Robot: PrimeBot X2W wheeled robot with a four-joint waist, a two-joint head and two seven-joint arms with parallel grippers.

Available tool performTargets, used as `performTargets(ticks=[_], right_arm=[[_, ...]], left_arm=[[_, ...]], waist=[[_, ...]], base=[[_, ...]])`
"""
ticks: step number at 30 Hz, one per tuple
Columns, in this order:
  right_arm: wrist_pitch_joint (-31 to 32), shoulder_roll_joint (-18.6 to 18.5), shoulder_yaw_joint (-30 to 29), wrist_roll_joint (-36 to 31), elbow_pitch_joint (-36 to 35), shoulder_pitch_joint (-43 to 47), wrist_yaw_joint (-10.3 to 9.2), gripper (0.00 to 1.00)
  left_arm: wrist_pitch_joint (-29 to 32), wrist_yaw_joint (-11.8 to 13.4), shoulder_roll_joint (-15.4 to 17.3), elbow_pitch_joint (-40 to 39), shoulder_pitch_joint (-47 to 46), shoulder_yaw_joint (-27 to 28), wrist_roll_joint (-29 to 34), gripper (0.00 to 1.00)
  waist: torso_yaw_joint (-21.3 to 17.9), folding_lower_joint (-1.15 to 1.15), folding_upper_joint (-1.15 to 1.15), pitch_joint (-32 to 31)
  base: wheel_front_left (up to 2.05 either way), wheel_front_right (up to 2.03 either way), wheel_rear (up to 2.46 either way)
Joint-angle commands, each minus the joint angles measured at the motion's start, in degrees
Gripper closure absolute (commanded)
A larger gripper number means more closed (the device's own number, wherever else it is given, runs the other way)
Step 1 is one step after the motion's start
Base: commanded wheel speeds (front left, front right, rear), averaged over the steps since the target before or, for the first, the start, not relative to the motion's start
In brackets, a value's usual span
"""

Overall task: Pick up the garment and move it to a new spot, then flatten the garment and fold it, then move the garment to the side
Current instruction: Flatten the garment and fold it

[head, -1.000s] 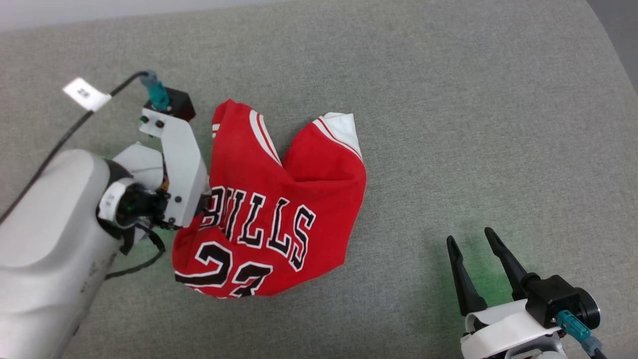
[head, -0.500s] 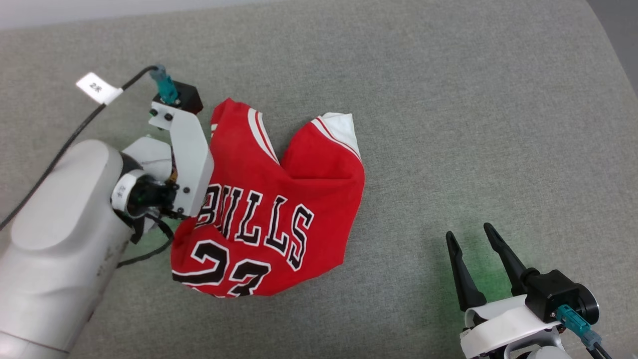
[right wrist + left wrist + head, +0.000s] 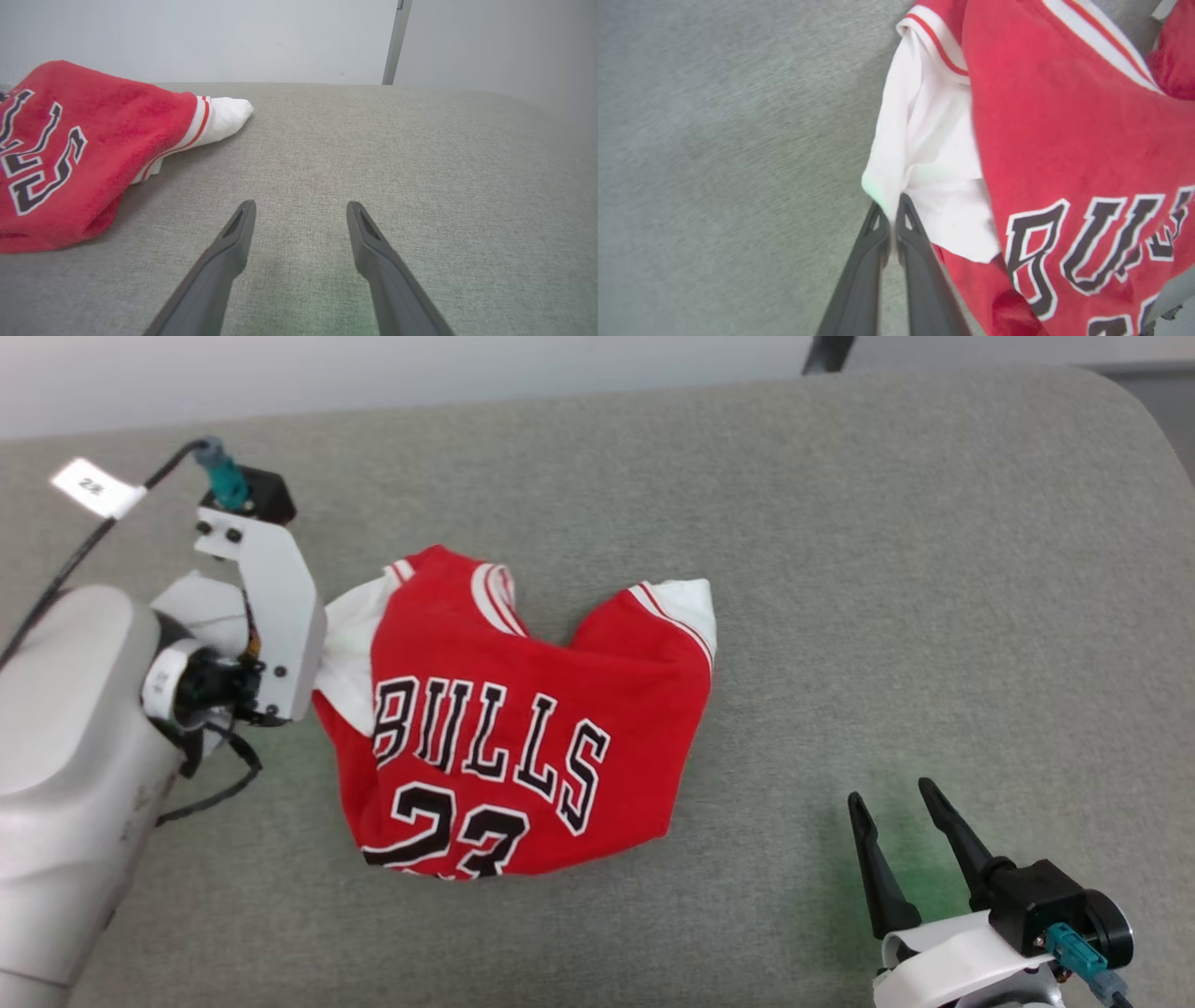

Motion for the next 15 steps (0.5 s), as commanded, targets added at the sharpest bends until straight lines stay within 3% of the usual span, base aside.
performTargets(ticks=[1, 15], right_arm=[[-0.05, 0.04, -0.29, -0.55, 0.1, 0.45, -0.04, 0.0], [-0.05, 0.03, -2.4, -2.49, 1.83, 1.08, -0.04, 0.0]], left_arm=[[-0.49, 0.41, 0.61, 0.14, 0.56, 0.17, 0.7, 1.0], [-4.03, 3.38, 5.39, 2.06, 6.96, 0.67, 1.87, 1.0]], waist=[[2.28, 0.0, 0.0, -2.11], [7.93, 0.0, 0.0, -5.61]], base=[[0.0, 0.0, 0.0], [0.0, 0.0, 0.0]])
